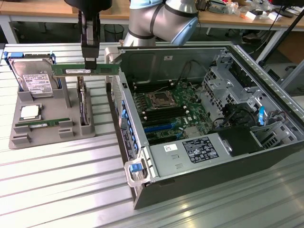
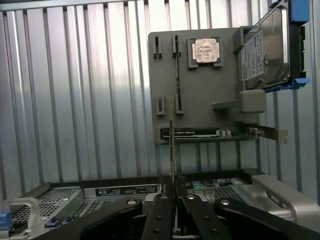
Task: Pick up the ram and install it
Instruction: 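Pick up the ram and move it above insertion slot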
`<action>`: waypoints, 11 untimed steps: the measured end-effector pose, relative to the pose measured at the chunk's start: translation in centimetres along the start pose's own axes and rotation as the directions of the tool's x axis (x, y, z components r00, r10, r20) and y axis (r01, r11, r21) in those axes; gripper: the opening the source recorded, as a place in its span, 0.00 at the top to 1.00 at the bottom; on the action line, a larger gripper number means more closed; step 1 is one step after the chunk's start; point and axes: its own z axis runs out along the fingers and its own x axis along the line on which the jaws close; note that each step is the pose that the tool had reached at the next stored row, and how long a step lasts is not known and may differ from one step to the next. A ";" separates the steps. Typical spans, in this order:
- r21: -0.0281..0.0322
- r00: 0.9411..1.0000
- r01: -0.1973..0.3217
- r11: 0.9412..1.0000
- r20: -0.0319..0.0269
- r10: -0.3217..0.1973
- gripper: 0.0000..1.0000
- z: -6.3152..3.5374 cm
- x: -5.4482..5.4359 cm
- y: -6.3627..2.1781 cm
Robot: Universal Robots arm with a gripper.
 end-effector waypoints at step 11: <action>0.000 1.000 0.000 1.000 -0.001 0.000 0.87 -0.18 -0.4 -4.57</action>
